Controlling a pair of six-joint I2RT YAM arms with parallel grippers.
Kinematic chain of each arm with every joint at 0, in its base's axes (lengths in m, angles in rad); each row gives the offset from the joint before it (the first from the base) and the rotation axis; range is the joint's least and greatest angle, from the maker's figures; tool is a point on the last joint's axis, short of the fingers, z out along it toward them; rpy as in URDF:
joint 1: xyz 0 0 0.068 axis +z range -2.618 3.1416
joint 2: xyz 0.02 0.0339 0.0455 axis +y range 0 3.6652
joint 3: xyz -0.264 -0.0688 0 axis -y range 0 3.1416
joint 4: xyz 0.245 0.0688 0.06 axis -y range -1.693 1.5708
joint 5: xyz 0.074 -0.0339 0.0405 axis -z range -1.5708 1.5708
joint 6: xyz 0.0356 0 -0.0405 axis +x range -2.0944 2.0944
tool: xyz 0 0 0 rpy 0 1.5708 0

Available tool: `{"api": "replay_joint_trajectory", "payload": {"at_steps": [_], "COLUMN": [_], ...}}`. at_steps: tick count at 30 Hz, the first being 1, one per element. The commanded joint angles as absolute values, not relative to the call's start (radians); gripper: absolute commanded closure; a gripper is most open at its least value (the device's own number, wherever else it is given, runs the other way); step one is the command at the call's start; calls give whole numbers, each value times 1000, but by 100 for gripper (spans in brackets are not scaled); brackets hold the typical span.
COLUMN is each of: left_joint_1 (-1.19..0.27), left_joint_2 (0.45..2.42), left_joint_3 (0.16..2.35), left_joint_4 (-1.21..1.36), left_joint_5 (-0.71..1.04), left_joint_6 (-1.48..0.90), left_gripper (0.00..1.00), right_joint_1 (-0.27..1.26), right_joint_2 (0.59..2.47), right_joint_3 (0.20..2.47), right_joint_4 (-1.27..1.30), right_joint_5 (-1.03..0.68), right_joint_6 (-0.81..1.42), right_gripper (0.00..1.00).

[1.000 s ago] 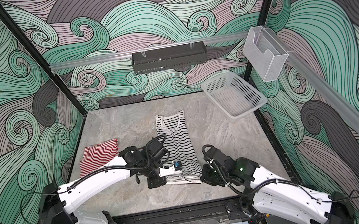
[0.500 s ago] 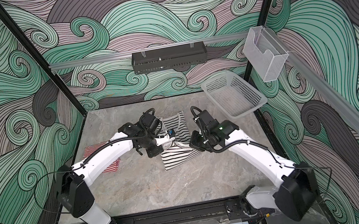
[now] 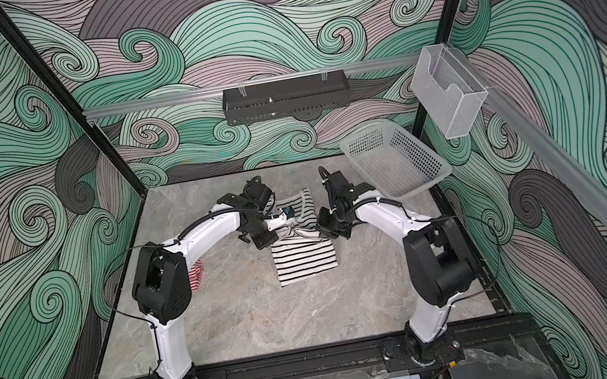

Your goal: Fold and stack the tank tops

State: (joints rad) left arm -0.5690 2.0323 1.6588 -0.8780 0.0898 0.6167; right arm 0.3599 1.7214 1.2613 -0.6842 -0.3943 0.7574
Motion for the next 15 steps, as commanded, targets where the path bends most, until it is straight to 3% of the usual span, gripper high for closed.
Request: {"api": "replay_joint_trajectory", "payload": {"at_steps": [1,10,13,15], "left_joint_1": [-559,-548,-548,-544], "left_joint_2": [2060,2132,2140,2143], "left_joint_3": [1694,1746,1753,1752], "left_joint_4": [-883,-873,-852,-826], "left_joint_5": [91,53,6,-36], "left_joint_6": [608,572,537,508], "left_gripper": [100,100,100,68], "right_joint_1": [335,291,274,263], "right_joint_2": [1767,1891,1919,1922], "right_joint_3": [1291,1330,1333,1333], "right_joint_4": [-657,-576,-520,-481], "right_joint_5": [-416,-475,-519,-549], "right_joint_6": [733,737,752,761], "right_gripper": [100,100,90,75]}}
